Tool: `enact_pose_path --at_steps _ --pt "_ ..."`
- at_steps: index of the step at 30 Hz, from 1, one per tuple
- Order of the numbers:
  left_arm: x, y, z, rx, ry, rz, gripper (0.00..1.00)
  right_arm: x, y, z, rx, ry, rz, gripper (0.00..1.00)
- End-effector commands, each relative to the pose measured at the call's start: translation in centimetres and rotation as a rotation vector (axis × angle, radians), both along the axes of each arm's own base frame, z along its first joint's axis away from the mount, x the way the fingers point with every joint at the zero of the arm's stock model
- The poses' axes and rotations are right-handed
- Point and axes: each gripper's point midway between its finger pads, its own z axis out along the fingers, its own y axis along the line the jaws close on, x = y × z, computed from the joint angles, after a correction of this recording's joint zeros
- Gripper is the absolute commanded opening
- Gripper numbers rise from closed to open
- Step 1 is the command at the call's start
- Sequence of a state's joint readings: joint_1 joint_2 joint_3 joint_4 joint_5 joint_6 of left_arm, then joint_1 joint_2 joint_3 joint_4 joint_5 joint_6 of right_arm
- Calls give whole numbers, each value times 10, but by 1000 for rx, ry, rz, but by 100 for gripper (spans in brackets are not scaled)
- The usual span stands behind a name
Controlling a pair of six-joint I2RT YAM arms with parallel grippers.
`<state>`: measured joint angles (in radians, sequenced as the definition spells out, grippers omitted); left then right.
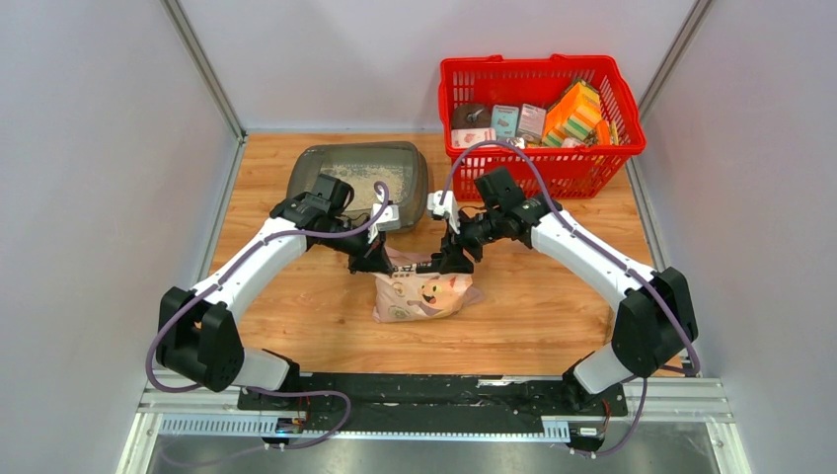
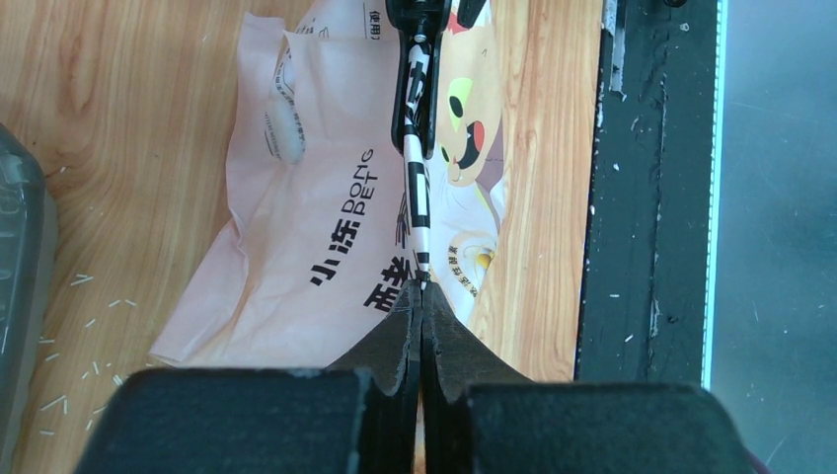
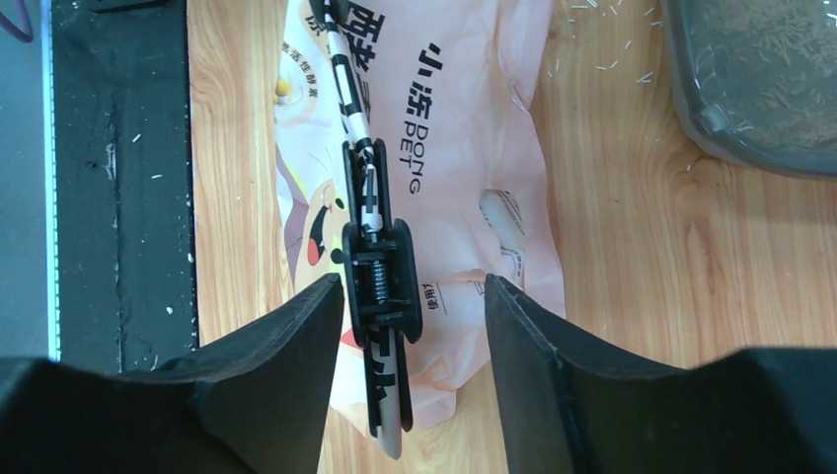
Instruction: Fill the litter box with clean litter
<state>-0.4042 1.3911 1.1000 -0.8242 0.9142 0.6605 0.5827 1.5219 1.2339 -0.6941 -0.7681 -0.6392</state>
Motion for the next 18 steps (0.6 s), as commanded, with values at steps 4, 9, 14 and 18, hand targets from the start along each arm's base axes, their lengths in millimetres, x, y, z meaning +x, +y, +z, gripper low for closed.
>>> enact_pose_path --at_steps 4,9,14,18 --pt "1 -5 14 -40 -27 -20 18 22 -4 43 37 -106 -66 65" --pt "6 1 17 4 -62 -2 34 40 -22 83 100 -107 -229 99" --pt "28 22 38 71 -176 61 50 67 -56 92 128 -41 -481 100" --pt "46 49 46 121 -222 177 59 95 -100 70 26 -61 -786 100"
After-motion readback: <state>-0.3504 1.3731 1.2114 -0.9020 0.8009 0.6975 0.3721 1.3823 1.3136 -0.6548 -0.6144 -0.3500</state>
